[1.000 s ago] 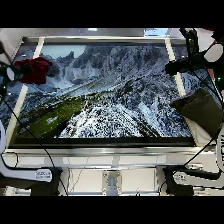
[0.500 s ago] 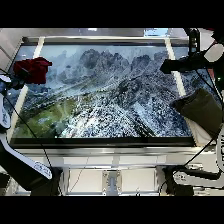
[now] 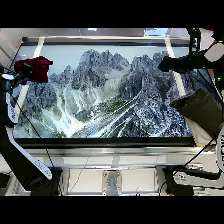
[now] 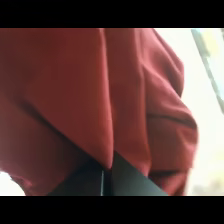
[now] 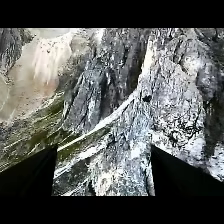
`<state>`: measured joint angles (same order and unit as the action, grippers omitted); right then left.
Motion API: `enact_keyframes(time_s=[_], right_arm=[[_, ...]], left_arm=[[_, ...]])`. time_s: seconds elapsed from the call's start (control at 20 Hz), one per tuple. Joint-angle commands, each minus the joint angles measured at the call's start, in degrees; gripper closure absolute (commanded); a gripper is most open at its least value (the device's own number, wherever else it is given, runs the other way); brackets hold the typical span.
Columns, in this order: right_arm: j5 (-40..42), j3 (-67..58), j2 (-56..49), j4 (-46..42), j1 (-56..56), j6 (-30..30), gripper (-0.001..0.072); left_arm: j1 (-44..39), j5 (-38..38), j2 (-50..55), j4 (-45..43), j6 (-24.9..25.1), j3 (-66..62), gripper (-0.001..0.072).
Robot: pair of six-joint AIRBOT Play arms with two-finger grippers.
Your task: Fold the shirts.
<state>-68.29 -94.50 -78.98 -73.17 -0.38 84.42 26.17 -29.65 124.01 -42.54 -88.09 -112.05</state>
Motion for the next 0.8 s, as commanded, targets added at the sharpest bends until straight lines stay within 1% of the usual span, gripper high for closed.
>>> enact_keyframes(time_s=[0.0,0.1,0.15,0.2,0.3,0.4,0.55,0.65,0.75], right_arm=[[0.1,0.0,0.0,0.5,0.0,0.2,0.0061],[0.4,0.0,0.0,-1.0,0.0,0.0,0.0062],[0.9,0.0,0.0,-3.2,0.0,0.0,0.0062],[1.1,-0.1,0.0,-5.4,0.0,0.0,0.0062],[1.2,-0.2,0.0,-9.7,-0.1,0.0,0.0062],[1.1,-0.2,0.2,-13.8,-0.1,0.0,0.0062],[0.9,-0.2,1.3,-17.3,-0.1,0.0,0.0062],[0.8,-0.2,3.1,-19.9,-0.1,0.0,0.0062],[0.5,-0.2,5.1,-23.4,-0.1,-0.3,0.0062]], left_arm=[[0.0,-10.4,0.4,14.6,9.5,-4.1,0.0699],[-0.6,-20.9,-1.1,21.9,18.0,-7.1,0.0701],[-1.4,-25.4,-2.9,23.5,20.5,-7.1,0.0702],[-2.8,-29.3,-5.1,22.6,21.9,-7.1,0.0702],[-6.6,-37.3,-9.2,19.4,21.9,-7.1,0.0702],[-12.1,-44.6,-12.6,16.1,21.3,-7.1,0.0702],[-22.3,-54.1,-15.0,12.3,17.8,-7.1,0.0701],[-30.3,-58.6,-15.2,8.2,15.4,-7.1,0.0701],[-38.0,-60.7,-15.2,2.3,12.7,-6.4,0.0701]])
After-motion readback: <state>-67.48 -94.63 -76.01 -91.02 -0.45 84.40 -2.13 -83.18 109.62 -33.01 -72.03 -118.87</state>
